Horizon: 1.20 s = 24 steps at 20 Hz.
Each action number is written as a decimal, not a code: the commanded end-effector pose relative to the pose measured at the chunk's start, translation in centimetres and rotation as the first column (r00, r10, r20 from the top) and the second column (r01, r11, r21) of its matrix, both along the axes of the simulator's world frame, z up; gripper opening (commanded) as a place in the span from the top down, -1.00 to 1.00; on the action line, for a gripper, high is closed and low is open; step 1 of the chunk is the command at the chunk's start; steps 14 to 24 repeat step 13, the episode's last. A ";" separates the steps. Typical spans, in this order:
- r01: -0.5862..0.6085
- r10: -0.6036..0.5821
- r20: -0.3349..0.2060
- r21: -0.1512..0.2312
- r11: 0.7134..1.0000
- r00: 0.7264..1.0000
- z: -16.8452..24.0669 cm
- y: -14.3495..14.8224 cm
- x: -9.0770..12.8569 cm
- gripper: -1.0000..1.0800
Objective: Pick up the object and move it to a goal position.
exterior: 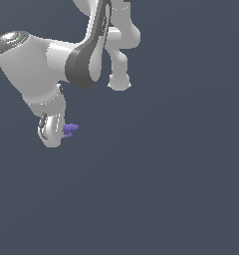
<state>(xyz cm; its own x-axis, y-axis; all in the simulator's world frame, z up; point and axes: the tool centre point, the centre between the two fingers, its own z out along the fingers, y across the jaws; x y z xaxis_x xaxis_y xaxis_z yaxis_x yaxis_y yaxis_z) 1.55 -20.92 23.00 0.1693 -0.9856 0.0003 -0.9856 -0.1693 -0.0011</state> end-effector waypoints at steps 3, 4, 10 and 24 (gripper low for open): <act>-0.001 0.001 -0.002 0.000 1.000 1.000 3.4 -1.1 -0.2 1.00; -0.001 0.001 -0.002 0.000 1.000 1.000 4.0 -1.3 -0.2 1.00; -0.002 0.002 -0.001 0.000 1.000 1.000 6.0 -1.9 -0.2 1.00; -0.002 0.002 -0.001 0.000 1.000 1.000 6.3 -2.0 -0.2 1.00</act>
